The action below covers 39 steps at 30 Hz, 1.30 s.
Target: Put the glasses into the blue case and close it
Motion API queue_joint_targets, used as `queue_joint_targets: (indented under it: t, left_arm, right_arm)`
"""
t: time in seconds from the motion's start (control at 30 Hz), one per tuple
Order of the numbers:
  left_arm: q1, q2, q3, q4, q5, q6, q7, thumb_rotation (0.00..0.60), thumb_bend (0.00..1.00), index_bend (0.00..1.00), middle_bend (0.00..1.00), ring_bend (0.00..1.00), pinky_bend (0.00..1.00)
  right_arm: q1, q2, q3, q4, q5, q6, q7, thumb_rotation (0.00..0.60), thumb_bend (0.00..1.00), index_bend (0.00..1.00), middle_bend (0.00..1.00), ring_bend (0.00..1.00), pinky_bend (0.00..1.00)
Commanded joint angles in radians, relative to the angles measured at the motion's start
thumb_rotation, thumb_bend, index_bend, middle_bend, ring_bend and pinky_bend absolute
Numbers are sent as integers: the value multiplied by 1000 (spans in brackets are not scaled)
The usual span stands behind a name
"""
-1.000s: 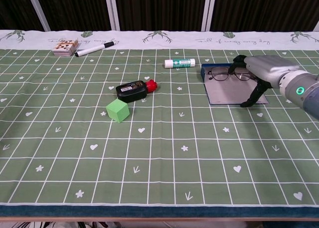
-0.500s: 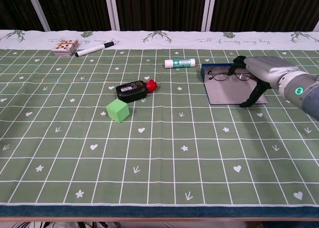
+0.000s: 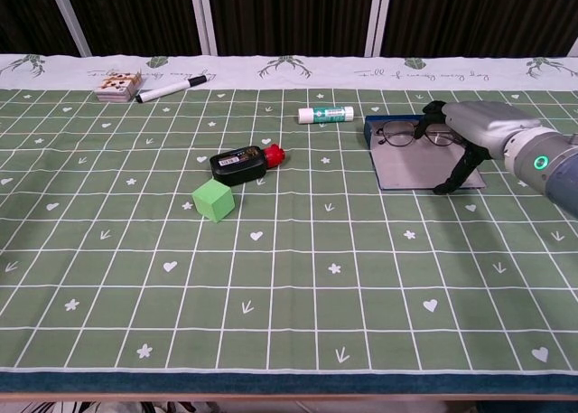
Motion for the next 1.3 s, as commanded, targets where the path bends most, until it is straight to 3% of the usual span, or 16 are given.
queue_joint_targets:
  t: [0.03, 0.73, 0.97, 1.13, 1.3]
  left_arm:
    - [0, 0, 0, 0, 0, -1, 1, 600, 320, 192, 0, 0, 0]
    - [0, 0, 1, 0, -2, -3, 1, 600, 320, 192, 0, 0, 0]
    - [0, 2, 0, 0, -4, -3, -1, 600, 320, 191, 0, 0, 0]
    - [-1, 2, 1, 0, -2, -3, -1, 600, 321, 191, 0, 0, 0]
    - [0, 2, 1, 0, 0, -2, 0, 600, 320, 192, 0, 0, 0]
  right_arm:
    - [1, -2, 4, 3, 5, -6, -4, 600, 216, 289, 57, 97, 172]
    - [9, -8, 30, 12, 6, -7, -2, 600, 343, 336, 61, 101, 172]
    - [9, 4, 35, 4, 9, -18, 2, 600, 335, 333, 61, 102, 172]
    - [-3, 29, 30, -30, 14, -21, -3, 600, 246, 313, 61, 100, 172]
    - [-10, 36, 20, -47, 24, -30, -15, 600, 232, 311, 61, 99, 172]
